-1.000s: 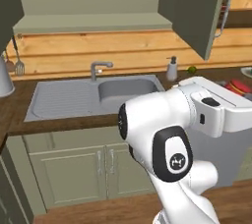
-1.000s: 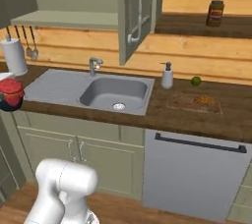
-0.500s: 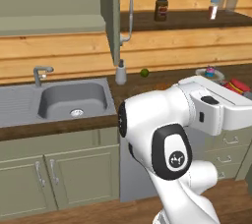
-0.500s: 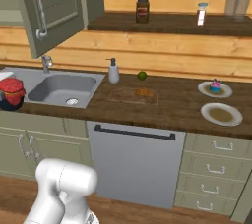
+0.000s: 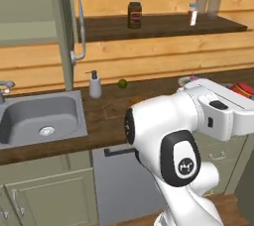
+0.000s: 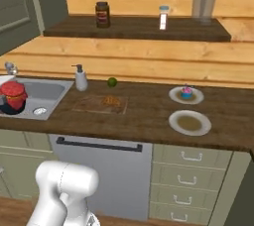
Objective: From the different types of pastries on the counter, select a croissant and place it on the cutting board. Then retrieve a jar of jam from the cabinet and place it alongside the croissant on the cutting board.
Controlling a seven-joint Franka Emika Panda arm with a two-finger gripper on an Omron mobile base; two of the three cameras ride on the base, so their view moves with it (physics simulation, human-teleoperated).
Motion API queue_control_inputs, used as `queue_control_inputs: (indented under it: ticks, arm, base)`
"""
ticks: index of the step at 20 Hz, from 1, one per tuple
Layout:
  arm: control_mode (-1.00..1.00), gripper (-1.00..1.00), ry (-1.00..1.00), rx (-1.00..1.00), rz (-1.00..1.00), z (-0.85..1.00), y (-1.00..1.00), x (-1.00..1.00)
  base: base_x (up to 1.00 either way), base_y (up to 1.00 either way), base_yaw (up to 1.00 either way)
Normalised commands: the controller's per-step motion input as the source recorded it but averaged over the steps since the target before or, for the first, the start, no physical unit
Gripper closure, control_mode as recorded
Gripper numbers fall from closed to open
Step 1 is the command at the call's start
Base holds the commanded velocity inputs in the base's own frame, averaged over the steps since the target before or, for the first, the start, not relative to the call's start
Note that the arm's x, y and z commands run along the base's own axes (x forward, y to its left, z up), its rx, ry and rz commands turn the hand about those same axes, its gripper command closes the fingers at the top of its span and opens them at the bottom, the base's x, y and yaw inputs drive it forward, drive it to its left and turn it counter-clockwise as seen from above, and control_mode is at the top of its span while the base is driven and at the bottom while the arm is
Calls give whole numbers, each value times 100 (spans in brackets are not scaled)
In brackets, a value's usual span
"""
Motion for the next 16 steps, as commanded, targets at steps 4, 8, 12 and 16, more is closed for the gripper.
queue_control_inputs:
  ticks: [4, 8, 12, 16]
  arm:
    - [100, 100, 0, 0, 0, 0, 0, 0]
    - [100, 100, 0, 0, 0, 0, 0, 0]
    - [100, 100, 0, 0, 0, 0, 0, 0]
    - [100, 100, 0, 0, 0, 0, 0, 0]
  base:
    - [99, 15, -15]
    - [30, -2, -4]
    - [16, -2, -4]
    - [52, -39, 0]
